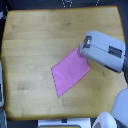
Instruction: Folding a cloth
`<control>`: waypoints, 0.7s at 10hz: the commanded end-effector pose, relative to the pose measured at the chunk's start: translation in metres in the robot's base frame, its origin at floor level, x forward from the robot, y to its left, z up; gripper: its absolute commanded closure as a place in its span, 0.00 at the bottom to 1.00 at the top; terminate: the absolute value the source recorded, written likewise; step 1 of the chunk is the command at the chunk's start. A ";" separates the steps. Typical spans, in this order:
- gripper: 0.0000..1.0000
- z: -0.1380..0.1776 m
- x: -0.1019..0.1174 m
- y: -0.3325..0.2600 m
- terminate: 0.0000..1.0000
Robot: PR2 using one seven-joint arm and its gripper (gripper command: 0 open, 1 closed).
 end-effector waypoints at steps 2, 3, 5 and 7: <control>1.00 0.003 -0.003 -0.001 0.00; 1.00 0.003 -0.001 0.001 0.00; 1.00 0.004 -0.001 0.002 0.00; 1.00 0.007 0.000 0.002 0.00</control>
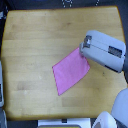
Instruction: Folding a cloth
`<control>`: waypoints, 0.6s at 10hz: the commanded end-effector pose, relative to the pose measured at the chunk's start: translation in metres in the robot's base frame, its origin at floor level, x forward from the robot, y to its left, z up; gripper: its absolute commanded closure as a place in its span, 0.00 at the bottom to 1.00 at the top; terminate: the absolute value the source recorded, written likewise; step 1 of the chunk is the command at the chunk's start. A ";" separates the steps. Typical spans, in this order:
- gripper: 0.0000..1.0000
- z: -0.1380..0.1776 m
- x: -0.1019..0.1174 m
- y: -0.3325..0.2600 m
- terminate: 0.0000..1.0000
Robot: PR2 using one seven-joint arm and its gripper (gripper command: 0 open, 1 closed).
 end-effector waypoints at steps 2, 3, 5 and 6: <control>1.00 0.014 0.000 0.006 0.00; 1.00 0.020 0.002 0.008 0.00; 1.00 0.042 0.006 0.019 0.00; 1.00 0.054 0.002 0.029 0.00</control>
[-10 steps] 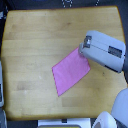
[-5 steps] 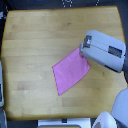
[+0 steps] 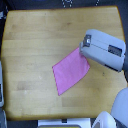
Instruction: Folding a cloth
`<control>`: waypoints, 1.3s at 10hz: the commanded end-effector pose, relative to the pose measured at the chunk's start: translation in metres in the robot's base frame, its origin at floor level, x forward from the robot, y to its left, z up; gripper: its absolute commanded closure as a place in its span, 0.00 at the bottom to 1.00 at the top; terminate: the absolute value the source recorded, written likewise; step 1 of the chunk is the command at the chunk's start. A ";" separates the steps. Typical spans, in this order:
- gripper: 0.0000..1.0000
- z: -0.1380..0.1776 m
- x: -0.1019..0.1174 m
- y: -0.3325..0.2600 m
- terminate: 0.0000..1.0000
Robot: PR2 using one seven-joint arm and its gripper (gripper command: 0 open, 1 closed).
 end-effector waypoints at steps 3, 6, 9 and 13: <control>1.00 0.079 -0.016 0.060 0.00; 1.00 0.095 -0.050 0.106 0.00; 1.00 0.091 -0.081 0.143 0.00; 1.00 0.058 -0.107 0.221 0.00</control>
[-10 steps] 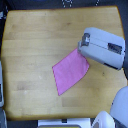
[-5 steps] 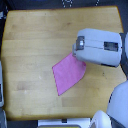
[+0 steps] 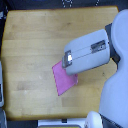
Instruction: Folding a cloth
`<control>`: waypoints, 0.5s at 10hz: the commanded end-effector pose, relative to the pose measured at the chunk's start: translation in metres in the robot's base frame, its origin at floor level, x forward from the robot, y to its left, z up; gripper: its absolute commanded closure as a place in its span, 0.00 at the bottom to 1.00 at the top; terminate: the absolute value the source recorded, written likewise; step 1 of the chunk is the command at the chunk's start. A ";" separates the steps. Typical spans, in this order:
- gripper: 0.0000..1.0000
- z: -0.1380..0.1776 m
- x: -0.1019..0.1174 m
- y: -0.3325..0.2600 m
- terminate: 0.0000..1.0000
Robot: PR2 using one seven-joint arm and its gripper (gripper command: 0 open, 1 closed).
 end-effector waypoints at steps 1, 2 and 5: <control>1.00 -0.043 -0.027 0.089 0.00; 1.00 -0.053 -0.019 0.102 0.00; 1.00 -0.061 -0.018 0.105 0.00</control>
